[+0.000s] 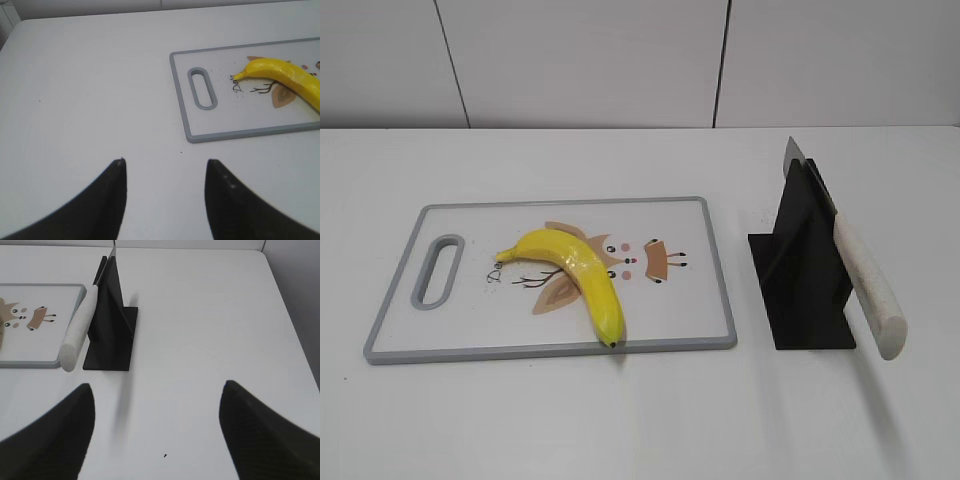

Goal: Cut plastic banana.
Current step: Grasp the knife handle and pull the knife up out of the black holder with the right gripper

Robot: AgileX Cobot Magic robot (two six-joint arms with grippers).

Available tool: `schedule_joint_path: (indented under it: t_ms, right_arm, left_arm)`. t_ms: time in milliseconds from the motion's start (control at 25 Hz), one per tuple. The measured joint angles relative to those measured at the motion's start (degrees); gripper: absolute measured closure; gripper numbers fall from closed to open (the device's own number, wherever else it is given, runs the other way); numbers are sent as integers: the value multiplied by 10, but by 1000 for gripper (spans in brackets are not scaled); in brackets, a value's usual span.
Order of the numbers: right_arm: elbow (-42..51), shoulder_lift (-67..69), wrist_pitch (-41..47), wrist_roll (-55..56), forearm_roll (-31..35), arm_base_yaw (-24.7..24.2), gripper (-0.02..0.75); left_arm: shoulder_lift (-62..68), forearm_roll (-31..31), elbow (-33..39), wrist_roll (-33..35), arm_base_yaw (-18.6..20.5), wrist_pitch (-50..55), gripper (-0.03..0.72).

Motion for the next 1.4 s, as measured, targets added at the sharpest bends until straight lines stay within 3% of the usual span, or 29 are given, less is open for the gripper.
schedule_joint_path:
  t_ms: [520,760,920,1120,1400]
  right_arm:
    - [-1,0,-1,-16,30,0,148]
    - [-21,6,-53,-16,-16,0,225]
    - [-34,91,-27,-16,-1,0,234]
    - [-65,229,0,-16,42,0,162]
    - [-118,355,4,-7,46,19,155]
  left_arm:
    - [0,0,0,0,0,0,216]
    - [0,0,0,0,0,0,216]
    - [0,0,0,0,0,0,216]
    - [0,0,0,0,0,0,216]
    - [0,1,0,0,0,0,216]
